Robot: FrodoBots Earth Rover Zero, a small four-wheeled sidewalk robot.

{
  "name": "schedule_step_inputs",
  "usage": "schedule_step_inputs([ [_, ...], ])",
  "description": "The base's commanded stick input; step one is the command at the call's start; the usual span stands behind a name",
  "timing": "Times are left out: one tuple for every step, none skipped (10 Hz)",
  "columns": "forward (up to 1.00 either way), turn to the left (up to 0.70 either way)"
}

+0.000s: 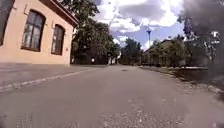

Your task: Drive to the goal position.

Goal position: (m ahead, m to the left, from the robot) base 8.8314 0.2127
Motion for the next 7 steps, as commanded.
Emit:
schedule_step_inputs([
  [0.85,0.01],
  [0.85,0.01],
  [0.85,0.01],
  [0.85,0.01],
  [0.85,0.01],
  [0.85,0.01],
  [0.85,0.01],
])
